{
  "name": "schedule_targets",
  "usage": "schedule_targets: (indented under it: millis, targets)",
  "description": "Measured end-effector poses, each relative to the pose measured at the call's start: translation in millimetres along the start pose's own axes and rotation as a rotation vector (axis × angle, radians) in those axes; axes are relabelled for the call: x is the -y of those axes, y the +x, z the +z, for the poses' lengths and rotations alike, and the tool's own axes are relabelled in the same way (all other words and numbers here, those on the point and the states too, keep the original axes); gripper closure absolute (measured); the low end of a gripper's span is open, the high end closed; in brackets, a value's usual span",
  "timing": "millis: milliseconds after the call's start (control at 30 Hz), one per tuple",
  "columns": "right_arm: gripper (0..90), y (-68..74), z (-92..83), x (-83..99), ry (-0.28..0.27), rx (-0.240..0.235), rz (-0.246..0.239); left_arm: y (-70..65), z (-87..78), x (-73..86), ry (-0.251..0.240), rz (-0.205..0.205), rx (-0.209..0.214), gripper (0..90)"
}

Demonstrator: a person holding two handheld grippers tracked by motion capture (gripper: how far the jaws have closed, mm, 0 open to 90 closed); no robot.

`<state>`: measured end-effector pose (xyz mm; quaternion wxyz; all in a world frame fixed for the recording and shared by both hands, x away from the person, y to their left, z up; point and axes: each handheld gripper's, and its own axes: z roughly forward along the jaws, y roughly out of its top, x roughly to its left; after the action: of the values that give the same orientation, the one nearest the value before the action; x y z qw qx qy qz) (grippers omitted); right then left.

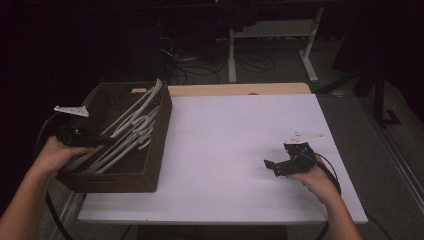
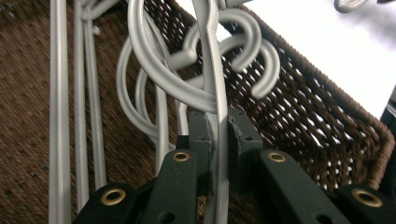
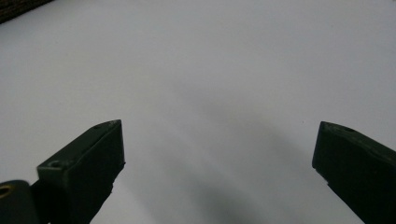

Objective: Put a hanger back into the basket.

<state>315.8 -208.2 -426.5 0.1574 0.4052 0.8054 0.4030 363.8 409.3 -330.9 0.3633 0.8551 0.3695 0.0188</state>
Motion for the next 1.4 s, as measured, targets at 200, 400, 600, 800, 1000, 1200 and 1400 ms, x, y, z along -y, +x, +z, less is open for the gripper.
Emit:
schedule_targets:
  millis: [200, 400, 600, 800, 1000, 1200, 1400]
  targets:
    - [2.1, -0.4, 0.0, 0.1, -0.001, -0.003, 0.001, 0.6, 6.4, 4.2, 0.035, 0.009, -0.021, 81.4]
    - [2.1, 0.5, -0.1, -0.3, -0.001, -0.006, -0.001, 6.8, 5.7, 8.8, -0.008, 0.005, -0.105, 52.9]
    - [2.1, 0.3, -2.4, -2.4, -0.01, -0.009, -0.003, 1.0, -6.1, 5.1, -0.115, 0.004, -0.096, 34.2]
    - [2.1, 0.3, -6.6, -6.3, -0.013, -0.012, -0.004, -19.1, -6.9, -6.0, -0.227, 0.027, -0.056, 25.6]
    - [2.1, 3.8, -16.7, -16.9, -0.033, -0.035, -0.019, -48.9, 9.3, -19.0, -0.292, 0.072, -0.02, 18.6]
    - [1.2, 9.3, -29.2, -31.4, -0.061, -0.065, -0.035, -76.6, 27.6, -29.6, -0.32, 0.127, 0.013, 14.0]
    - [0.8, 14.4, -36.4, -41.4, -0.071, -0.09, -0.046, -93.7, 46.0, -32.9, -0.316, 0.154, 0.048, 8.2]
